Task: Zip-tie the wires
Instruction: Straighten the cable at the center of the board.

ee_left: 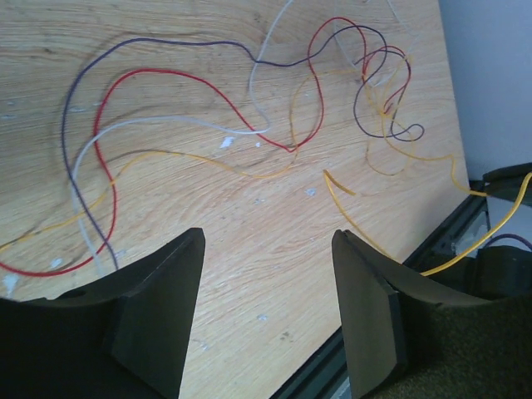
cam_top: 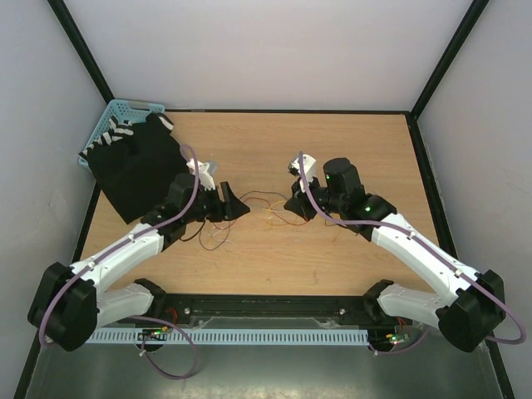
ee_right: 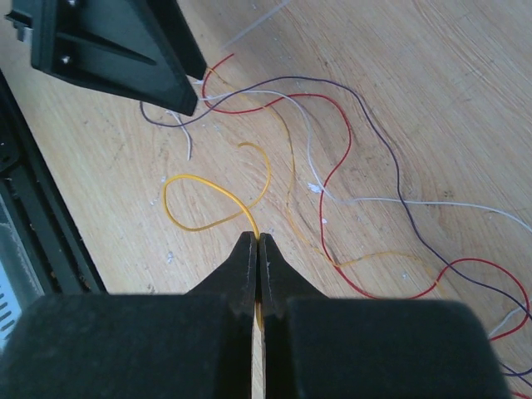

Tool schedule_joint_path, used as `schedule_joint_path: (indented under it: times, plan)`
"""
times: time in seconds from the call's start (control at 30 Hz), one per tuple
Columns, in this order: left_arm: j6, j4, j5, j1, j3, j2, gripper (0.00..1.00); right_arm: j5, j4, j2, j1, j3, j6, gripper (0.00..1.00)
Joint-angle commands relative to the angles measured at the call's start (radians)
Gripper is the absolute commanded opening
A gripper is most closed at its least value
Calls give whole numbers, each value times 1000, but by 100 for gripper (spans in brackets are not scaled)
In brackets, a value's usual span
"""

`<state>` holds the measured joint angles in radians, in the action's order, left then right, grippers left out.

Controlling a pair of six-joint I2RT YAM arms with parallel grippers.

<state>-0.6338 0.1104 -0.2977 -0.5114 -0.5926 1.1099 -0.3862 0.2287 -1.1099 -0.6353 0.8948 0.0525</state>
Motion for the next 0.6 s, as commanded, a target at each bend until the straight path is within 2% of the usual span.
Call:
schedule_joint_path:
  times: [0.0, 0.3, 0.57]
  plan:
    - [-53, 93, -59, -23, -60, 46, 65, -58, 18, 25, -4, 12, 7, 5]
    - [-80, 131, -74, -64, -122, 133, 63, -65, 19, 32, -4, 12, 13, 5]
    - [-67, 135, -121, -92, -161, 215, 54, -57, 19, 33, -2, 12, 12, 5]
